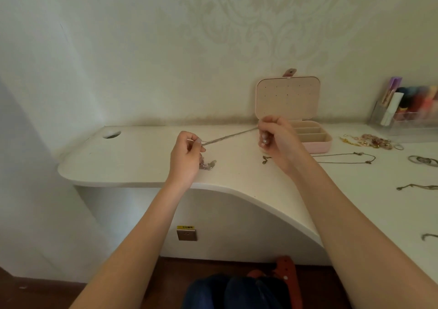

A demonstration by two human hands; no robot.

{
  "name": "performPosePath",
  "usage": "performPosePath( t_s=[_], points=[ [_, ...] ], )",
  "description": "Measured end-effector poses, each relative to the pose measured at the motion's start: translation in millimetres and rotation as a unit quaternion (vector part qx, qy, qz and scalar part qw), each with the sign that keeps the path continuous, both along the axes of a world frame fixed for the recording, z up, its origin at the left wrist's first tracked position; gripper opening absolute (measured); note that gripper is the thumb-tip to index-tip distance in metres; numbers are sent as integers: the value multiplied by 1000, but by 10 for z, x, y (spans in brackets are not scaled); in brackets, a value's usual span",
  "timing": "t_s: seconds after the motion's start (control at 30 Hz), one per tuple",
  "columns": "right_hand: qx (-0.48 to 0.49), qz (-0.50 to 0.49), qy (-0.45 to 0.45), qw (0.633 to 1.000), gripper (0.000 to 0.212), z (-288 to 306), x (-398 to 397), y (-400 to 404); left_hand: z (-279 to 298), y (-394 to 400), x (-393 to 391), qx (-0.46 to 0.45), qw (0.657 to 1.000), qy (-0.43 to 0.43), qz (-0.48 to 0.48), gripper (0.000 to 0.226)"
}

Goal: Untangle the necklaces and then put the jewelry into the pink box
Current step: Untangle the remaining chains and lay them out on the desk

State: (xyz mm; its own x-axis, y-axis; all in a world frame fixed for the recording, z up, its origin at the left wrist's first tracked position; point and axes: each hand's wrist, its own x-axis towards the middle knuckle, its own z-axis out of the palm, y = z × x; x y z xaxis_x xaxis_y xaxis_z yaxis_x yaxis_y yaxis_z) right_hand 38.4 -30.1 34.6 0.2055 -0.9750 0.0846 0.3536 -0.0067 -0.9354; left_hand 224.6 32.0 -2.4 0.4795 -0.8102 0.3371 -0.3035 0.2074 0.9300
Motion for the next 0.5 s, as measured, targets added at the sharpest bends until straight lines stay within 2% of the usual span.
performPosePath(
  t_s=[0.07, 0.13, 0.2, 0.3, 0.37, 0.5],
  points=[
    [-66, -41, 165, 983, 16, -22, -100, -1, 6, 3, -13, 10, 1000, -28, 0, 22],
    [-124, -80, 255, 956, 17, -14, -132, 13, 10, -7, -28, 17, 999, -41, -1, 20],
    [-143, -121, 279, 942, 22, 20, -164, -25, 23, -11, -24, 21, 999, -37, 4, 12],
    [-169, -161, 360, 903, 27, 45, -264, -129, 16, 6, 71, 26, 995, -90, 31, 9],
    [-166, -162, 402, 886, 22, 59, -327, -185, 17, 30, 172, 21, 990, -123, 59, 9],
    [-135, -145, 366, 909, 11, 187, -431, -186, 24, 66, 351, 38, 984, -151, 87, 8]
  ],
)
